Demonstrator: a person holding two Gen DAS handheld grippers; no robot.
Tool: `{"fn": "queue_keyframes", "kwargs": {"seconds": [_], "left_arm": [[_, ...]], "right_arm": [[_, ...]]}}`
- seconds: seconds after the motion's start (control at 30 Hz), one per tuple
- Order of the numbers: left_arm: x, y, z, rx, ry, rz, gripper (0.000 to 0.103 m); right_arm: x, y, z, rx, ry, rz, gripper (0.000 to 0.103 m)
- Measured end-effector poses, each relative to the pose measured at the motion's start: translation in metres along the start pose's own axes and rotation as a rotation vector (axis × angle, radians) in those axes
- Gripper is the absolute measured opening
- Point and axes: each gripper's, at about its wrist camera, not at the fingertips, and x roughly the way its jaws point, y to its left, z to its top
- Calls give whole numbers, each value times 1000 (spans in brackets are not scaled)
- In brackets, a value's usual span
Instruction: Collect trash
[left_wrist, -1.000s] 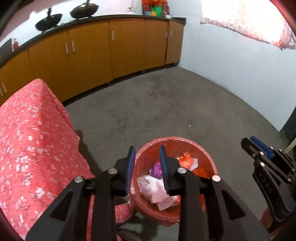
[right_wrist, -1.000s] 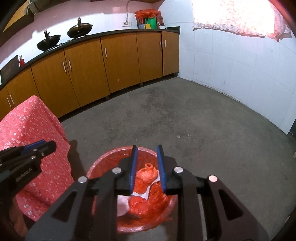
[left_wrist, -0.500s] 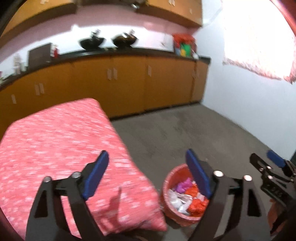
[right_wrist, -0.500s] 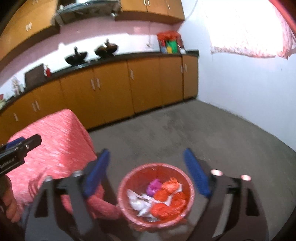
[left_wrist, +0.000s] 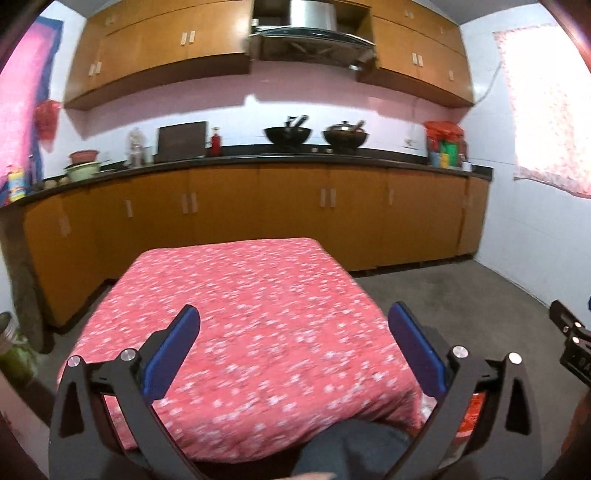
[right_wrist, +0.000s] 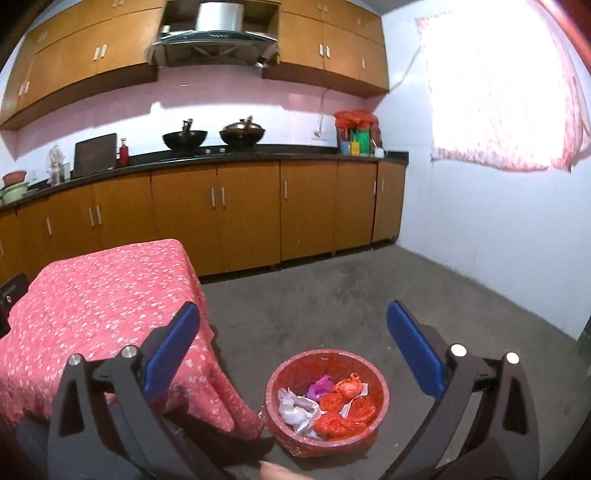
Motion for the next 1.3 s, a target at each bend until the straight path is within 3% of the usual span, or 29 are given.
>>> {"fn": "queue_keyframes", "kwargs": {"seconds": [0.27, 0.5, 1.3], "left_arm": [[-25, 27, -15, -31, 25, 25, 101], [-40, 26, -20, -9, -17, 18, 101], [-41, 28, -29, 5, -1, -4, 101]], "right_arm": [[-25, 13, -5, 0, 3, 37, 99], [-37, 16, -10, 6, 2, 38, 99], [-47, 28, -15, -30, -22, 54, 99]]}}
